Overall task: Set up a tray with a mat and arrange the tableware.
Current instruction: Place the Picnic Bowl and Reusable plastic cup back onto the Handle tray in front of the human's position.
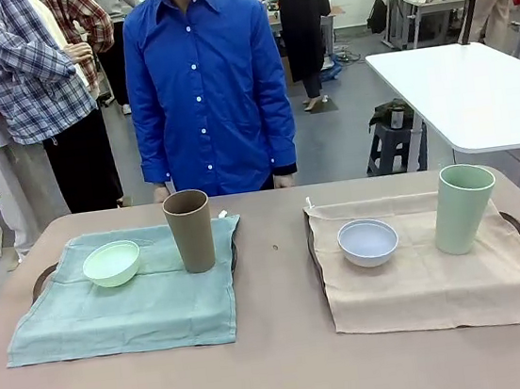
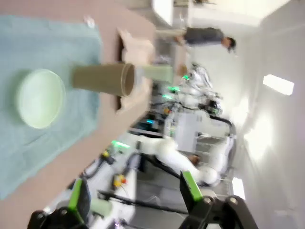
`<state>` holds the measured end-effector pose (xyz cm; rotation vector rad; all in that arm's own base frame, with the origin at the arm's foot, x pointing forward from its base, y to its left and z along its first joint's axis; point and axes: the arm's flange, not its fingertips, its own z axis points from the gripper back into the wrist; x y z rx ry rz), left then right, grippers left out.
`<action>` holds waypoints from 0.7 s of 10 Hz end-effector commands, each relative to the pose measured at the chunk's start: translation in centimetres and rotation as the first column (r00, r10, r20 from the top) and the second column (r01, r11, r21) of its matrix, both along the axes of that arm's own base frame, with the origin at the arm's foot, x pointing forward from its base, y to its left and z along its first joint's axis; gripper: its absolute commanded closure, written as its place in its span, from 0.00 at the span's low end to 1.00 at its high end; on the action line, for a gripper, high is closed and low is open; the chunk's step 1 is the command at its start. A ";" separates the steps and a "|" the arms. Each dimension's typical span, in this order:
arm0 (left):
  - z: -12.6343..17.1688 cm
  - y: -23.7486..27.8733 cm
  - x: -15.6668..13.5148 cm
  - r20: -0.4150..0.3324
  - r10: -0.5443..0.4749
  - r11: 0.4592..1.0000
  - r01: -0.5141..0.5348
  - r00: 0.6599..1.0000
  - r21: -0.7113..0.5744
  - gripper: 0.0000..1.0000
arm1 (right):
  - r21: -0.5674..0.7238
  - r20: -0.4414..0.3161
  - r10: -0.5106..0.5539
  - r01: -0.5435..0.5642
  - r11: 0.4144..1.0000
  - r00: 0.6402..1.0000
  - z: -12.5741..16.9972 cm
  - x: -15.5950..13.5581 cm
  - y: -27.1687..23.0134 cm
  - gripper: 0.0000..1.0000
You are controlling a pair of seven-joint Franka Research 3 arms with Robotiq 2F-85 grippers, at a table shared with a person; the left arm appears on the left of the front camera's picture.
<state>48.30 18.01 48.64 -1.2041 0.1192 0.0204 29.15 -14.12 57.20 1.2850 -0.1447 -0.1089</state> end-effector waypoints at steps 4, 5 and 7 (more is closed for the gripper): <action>-1.2 4.1 3.0 -0.240 0.043 0.960 -0.106 0.970 -0.259 0.00 | 0.233 -0.301 0.005 0.068 0.970 0.954 -1.6 2.9 -6.1 0.00; -1.6 4.2 2.8 -0.255 0.043 0.960 -0.111 0.966 -0.257 0.00 | 0.212 -0.335 0.003 0.073 0.974 0.942 -2.8 2.7 -6.4 0.00; -2.1 3.5 2.8 -0.240 0.053 0.969 -0.108 0.969 -0.222 0.00 | 0.196 -0.385 -0.016 0.098 0.976 0.923 -4.9 2.6 -6.9 0.00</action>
